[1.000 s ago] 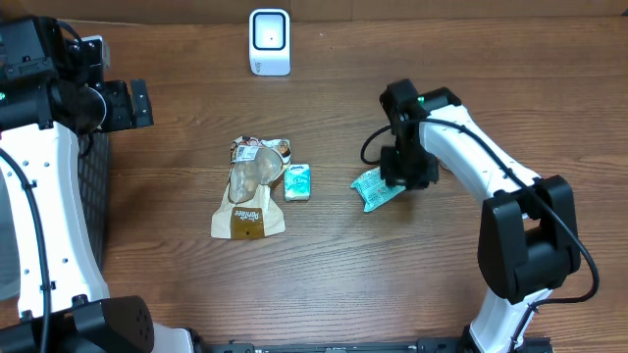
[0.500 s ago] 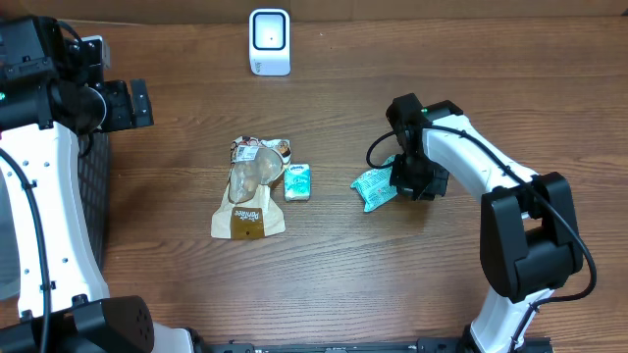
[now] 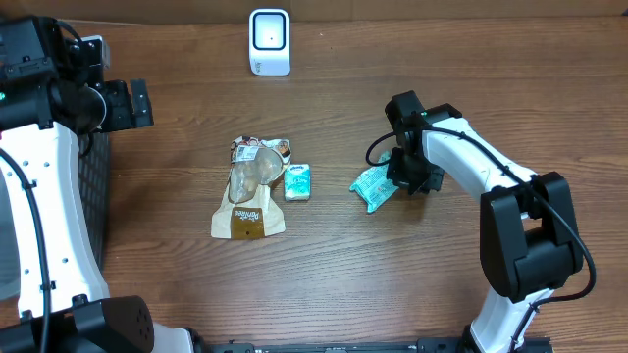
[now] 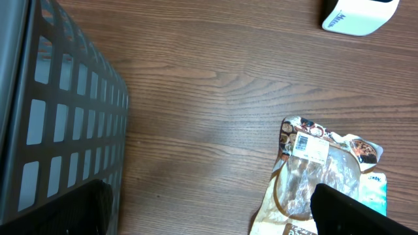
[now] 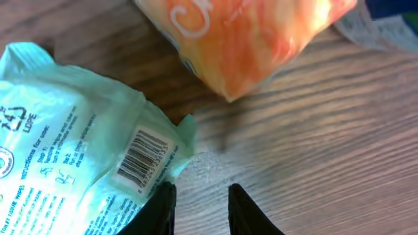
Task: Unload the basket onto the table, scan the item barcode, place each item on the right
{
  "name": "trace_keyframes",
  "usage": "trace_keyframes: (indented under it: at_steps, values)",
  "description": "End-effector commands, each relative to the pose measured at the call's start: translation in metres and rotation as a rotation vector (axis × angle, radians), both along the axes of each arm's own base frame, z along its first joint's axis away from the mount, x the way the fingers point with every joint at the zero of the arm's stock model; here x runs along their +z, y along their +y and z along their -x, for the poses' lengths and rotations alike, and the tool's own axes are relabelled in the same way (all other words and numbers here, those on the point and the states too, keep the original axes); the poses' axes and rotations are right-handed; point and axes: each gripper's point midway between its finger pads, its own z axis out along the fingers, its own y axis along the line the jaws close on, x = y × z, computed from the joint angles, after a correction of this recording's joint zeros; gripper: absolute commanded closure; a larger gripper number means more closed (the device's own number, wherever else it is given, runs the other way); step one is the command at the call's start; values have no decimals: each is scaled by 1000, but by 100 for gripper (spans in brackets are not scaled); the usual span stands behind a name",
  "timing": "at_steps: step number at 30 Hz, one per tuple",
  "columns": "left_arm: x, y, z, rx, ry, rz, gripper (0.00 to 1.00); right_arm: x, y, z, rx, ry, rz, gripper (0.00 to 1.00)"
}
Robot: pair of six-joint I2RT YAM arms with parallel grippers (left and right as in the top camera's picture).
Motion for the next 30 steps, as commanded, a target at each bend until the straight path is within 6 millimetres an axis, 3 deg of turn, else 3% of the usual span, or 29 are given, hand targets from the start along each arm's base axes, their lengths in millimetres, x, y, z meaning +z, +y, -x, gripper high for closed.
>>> trace_keyframes:
  at_steps: [1,5,13,17,19,22,25,30]
  values:
    - [4,2,-1,-18,-9,-16,0,1,-1,-7,-7,-36,6,76]
    - [4,2,-2,-18,-9,-16,0,-1,14,-21,83,-79,-58,76]
    - [4,2,-2,-18,-9,-16,0,16,81,-66,347,-281,-366,76]
    - [4,2,-2,-18,-9,-16,0,28,110,-70,449,-330,-512,76]
    - [4,2,-2,-18,-9,-16,0,31,113,-71,455,-337,-521,76]
    - [4,2,-2,-18,-9,-16,1,40,123,-66,451,-316,-595,76]
    - [4,2,-1,-18,-9,-16,1,48,143,-48,437,-250,-727,80]
    - [4,2,-1,-18,-9,-16,1,35,160,-10,337,-95,-698,85]
